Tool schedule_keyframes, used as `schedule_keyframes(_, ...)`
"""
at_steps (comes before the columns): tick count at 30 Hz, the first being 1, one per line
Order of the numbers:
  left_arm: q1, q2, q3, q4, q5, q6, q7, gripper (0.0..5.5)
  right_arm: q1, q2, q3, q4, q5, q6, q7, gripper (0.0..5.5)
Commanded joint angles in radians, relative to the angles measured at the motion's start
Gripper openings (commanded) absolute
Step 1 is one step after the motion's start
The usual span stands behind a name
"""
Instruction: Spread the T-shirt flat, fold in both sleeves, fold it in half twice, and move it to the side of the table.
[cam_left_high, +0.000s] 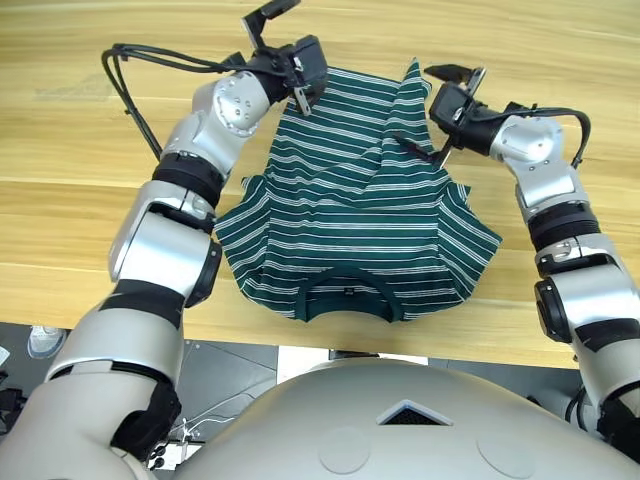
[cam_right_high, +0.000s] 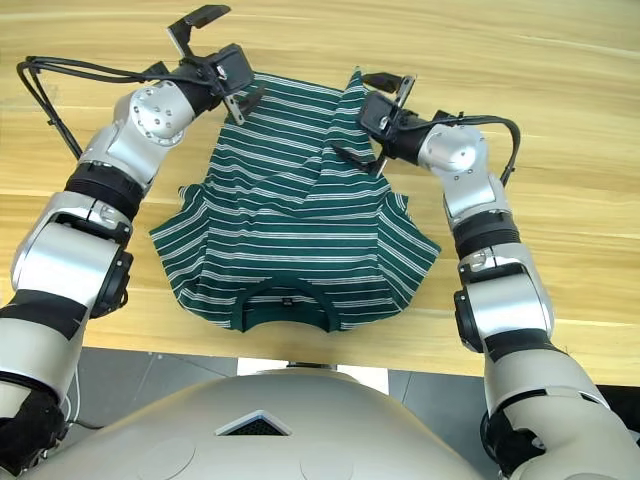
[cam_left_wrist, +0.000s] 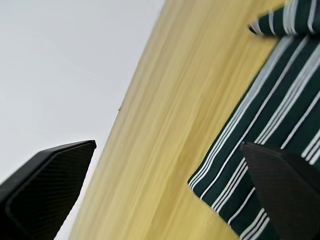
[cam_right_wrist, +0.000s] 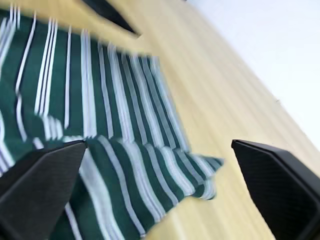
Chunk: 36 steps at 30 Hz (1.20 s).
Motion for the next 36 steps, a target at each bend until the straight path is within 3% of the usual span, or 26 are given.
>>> schedule_keyframes(1,-0.025,-0.031,-0.056,0.1,0.091,-0.029,0.059,5.4,-0.014,-0.01,0.058,0.113,-0.094,-0.044,-0.022,5.36)
schedule_keyframes(10,0.069,-0.035,-0.049,0.219,0.125,0.024,0.101,5.4,-0.005,-0.034,0.083,0.152,-0.116,-0.088,-0.019,5.36)
schedule_keyframes(19,0.143,0.031,-0.008,0.224,0.107,0.01,0.106,5.4,0.029,-0.056,0.058,0.122,-0.091,-0.102,-0.002,5.36)
schedule_keyframes(30,0.156,0.02,0.02,0.204,0.1,-0.028,0.124,5.4,0.049,-0.051,-0.004,0.093,-0.041,-0.133,-0.03,5.36)
schedule_keyframes(36,0.154,0.026,0.2,0.026,-0.033,-0.167,0.401,5.4,0.031,-0.034,-0.139,0.01,0.068,-0.236,-0.144,5.36)
